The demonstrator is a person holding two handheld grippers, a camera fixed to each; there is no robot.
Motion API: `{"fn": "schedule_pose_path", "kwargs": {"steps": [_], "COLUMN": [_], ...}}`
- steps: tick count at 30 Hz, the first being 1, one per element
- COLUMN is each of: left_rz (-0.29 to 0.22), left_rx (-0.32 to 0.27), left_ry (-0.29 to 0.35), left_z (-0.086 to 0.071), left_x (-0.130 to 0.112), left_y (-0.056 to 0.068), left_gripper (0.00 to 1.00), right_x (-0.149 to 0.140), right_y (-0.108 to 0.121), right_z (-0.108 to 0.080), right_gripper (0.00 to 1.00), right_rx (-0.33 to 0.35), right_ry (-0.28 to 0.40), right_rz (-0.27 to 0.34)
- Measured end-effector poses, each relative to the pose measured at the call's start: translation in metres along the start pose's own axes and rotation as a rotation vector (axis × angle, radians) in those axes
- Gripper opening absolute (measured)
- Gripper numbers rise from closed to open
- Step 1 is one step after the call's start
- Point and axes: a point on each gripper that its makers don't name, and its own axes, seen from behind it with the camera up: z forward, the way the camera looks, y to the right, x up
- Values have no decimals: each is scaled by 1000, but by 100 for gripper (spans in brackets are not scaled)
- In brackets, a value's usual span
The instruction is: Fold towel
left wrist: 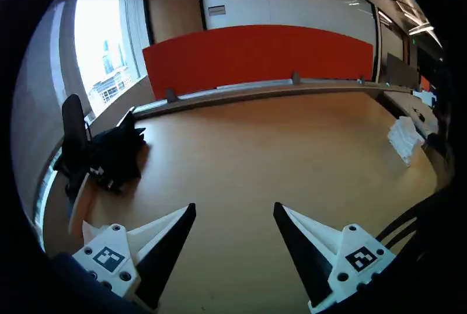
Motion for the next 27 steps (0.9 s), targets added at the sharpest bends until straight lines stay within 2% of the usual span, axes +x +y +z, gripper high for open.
{"fn": "schedule_pose_path", "kwargs": {"steps": [6,11,15,27], "left_rz": [-71,-88,-94,-92], "left_rx": [23,43,61,61], "left_ry": [156,293,371,436], "left_z": [-2,-6,-8,-5], "left_x": [53,98,122,146], "left_y": [-14,-27,-37,-43], "left_gripper": [99,99,99,99], "right_x": [17,30,34,53], "right_y": [-7,-12,-18,-51], "right_z": [-7,-15,-21,-33], "right_gripper": [89,89,89,89], "right_rx": [0,-4,3,35], "right_ry": [54,103,121,164], "right_rz": [-7,-19,-30,-70]}}
